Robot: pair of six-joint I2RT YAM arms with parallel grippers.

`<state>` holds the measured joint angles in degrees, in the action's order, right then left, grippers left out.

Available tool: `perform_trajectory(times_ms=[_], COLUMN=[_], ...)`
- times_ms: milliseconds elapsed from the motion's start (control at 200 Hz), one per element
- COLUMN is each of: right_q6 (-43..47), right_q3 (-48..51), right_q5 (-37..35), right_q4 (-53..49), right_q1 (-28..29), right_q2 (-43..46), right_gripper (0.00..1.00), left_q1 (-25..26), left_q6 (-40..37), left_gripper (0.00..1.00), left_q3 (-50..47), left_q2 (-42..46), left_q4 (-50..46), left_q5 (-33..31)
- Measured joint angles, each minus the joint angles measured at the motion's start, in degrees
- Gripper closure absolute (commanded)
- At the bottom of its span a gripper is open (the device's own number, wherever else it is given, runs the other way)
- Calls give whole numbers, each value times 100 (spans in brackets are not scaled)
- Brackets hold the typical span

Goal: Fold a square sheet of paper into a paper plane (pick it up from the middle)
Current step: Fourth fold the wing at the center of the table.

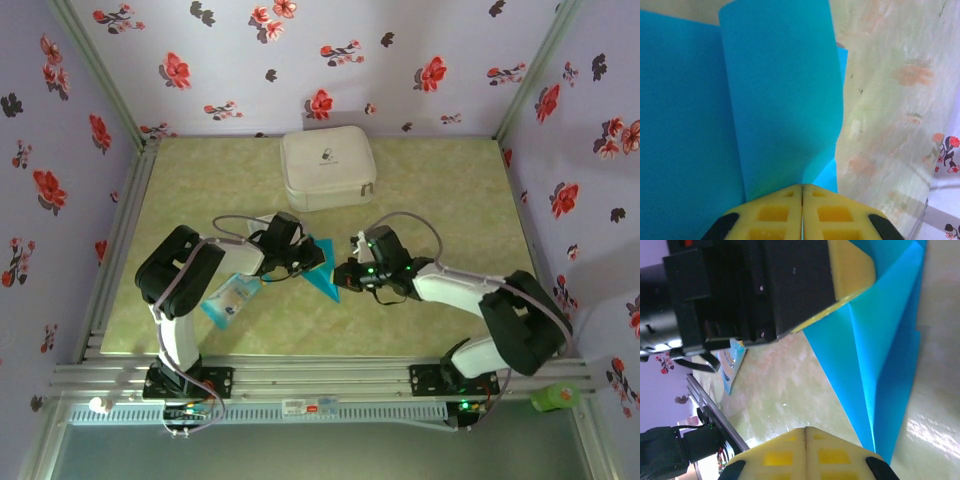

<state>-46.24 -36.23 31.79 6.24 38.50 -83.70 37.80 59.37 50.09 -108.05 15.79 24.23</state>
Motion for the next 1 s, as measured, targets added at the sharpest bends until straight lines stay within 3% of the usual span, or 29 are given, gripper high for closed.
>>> perform_trajectory(times_ms=[425,1000], right_q6=[-90,-378], right_q3=[-616,236], right_q5=[-94,-138], right_q4=[164,1119], right_q1=[90,87], right_q2=[-1397,-1222], right_gripper=[100,100], left_q1=[0,-20], left_q6=[0,0], left_gripper=[91,91], left_q3=[-28,-63], left_q2=[0,0], left_q4=[50,120], left_q5=[0,35])
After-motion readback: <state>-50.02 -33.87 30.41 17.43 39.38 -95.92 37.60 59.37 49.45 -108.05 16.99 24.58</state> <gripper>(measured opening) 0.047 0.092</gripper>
